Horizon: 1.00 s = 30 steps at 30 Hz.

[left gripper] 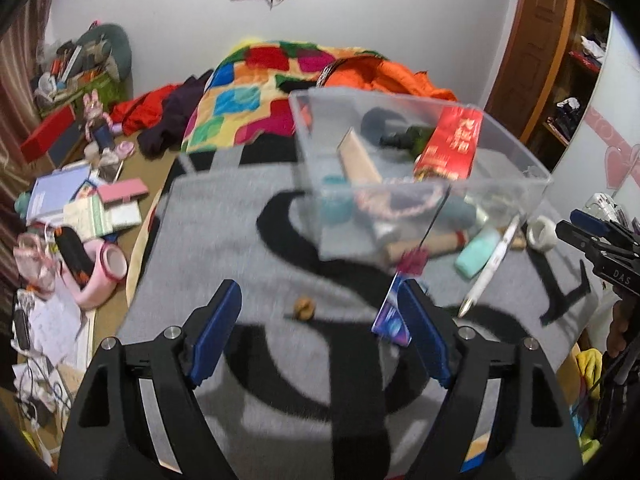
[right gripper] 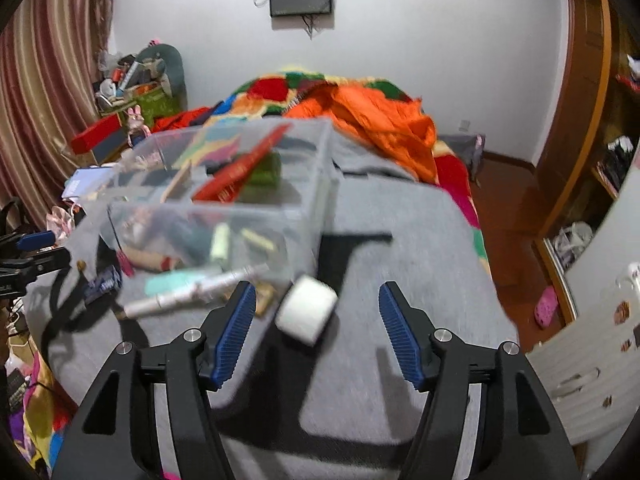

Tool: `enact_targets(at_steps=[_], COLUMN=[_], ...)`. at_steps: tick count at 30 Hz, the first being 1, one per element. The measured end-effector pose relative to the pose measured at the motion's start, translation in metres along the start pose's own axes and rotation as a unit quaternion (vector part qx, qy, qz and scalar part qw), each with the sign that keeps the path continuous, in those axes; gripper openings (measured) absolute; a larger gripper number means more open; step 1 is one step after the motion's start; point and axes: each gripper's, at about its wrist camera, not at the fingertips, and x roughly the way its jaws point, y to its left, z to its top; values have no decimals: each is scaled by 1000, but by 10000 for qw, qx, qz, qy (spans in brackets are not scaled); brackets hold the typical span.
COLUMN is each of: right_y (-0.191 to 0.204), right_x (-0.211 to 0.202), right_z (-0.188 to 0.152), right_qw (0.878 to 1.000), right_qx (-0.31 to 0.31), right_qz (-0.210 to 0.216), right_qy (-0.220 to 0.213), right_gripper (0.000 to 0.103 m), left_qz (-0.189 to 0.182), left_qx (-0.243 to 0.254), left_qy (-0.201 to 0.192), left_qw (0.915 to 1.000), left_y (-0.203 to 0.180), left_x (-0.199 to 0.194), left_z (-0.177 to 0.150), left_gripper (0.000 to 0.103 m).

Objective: Organize objects
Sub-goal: 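Grasp the white tape roll with right gripper while left grasps the small brown bead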

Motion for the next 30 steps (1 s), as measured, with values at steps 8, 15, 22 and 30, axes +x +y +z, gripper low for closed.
enact_targets(at_steps=[8, 15, 22, 30], right_y=[-11, -9, -3, -5], right_x=[22, 31, 31, 6], right_z=[-8, -11, -12, -8], right_qw=[9990, 9971, 9974, 9983], right_qx=[328, 528, 475, 463], right_qz=[140, 434, 469, 360], right_qy=[277, 334, 277, -49], right_gripper=[60, 41, 23, 23], left_qz=[113, 63, 110, 128], left_qx=[-155, -236, -202, -134], left_qy=[243, 198, 128, 28], left_qw=[9995, 9995, 9997, 9998], left_y=[9, 10, 5, 3], left_x=[14, 22, 31, 24], left_z=[-25, -20, -13, -16], left_gripper=[80, 58, 27, 12])
